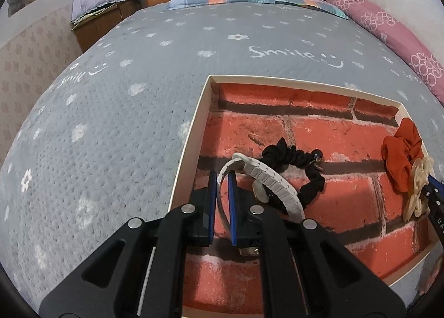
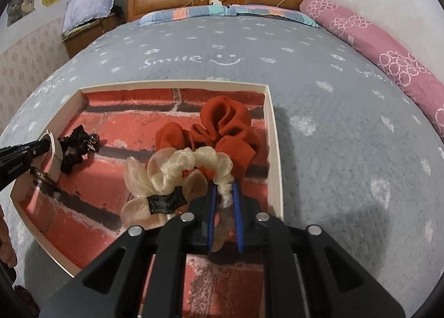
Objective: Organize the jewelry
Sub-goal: 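Carry the watch and cream scrunchie into the tray and release both, then move both tools back toward the bead bracelet and leather bracelet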
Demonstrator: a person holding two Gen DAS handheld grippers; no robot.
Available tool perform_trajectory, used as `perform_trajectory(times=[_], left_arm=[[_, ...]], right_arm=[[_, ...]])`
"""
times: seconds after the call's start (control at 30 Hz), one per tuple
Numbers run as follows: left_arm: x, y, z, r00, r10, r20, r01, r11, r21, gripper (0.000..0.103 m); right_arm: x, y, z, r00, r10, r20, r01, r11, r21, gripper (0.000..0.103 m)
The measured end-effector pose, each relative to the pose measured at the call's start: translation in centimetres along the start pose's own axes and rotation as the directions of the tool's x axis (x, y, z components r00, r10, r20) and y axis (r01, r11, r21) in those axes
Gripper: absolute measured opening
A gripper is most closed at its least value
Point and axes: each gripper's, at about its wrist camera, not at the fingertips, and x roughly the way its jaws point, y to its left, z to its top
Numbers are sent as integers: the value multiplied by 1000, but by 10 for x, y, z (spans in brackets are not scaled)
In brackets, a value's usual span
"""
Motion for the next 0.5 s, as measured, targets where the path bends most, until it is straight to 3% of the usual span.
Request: perform_trajectory(times=[0.1, 0.17, 0.23, 0.3, 0.4, 0.5], left_arm=[[-1, -2, 0, 1000, 10, -7, -10, 1000, 16, 17], [-8, -2, -1, 1000, 10, 6, -10, 1000, 10, 43], [-17, -3, -2, 1000, 14, 14, -14, 1000, 18, 58], [-23, -5, -3, 1000, 13, 13, -13, 999, 36, 62], [-39, -3, -6, 1000, 19, 20, -20, 999, 48, 68], [-64, 4, -11, 999, -3, 53, 2, 1000, 19, 81]], right_arm=[[-2, 0, 0, 1000, 10, -15, -10, 1000, 4, 14], [-5, -1, 1, 999, 25, -23, -25, 1000, 10, 14], [-10, -5, 3, 998, 44, -42, -43, 999, 32, 18], [-16, -7, 4, 996, 68, -55, -65, 997, 42, 27], [-35, -5, 5, 999, 46, -22, -46, 999, 10, 49], [-53, -5, 5, 998, 59, -9, -59, 998, 4, 53]])
